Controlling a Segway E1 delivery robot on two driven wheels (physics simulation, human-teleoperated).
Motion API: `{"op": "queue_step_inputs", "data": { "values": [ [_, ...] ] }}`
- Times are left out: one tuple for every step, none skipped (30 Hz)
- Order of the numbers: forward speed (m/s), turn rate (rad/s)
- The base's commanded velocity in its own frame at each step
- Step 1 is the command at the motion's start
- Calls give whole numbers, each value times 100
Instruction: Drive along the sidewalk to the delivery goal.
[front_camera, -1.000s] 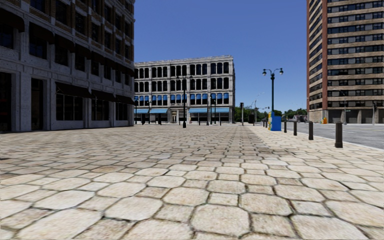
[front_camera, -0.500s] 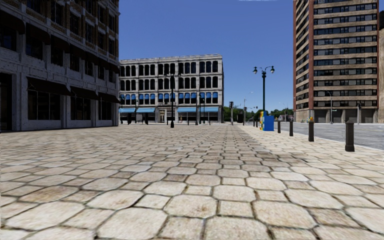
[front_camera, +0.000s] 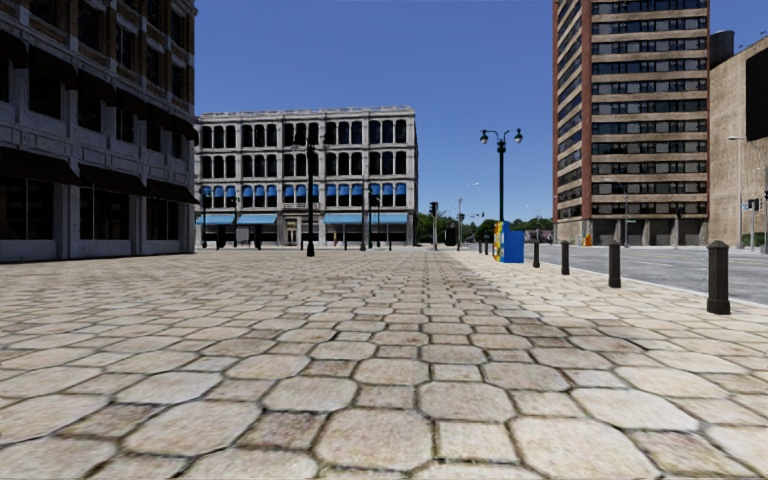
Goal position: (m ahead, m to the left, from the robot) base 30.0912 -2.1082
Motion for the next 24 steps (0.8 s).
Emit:
{"op": "queue_step_inputs", "data": {
  "values": [
    [200,0],
    [200,0],
    [200,0],
    [200,0],
    [200,0],
    [200,0],
    [200,0],
    [200,0],
    [200,0],
    [200,0],
    [200,0],
    [200,0],
    [200,0],
    [200,0],
    [200,0],
    [200,0],
    [200,0],
    [200,0],
    [200,0],
    [200,0],
    [200,0],
    [200,0],
    [200,0],
    [200,0]
  ]
}}
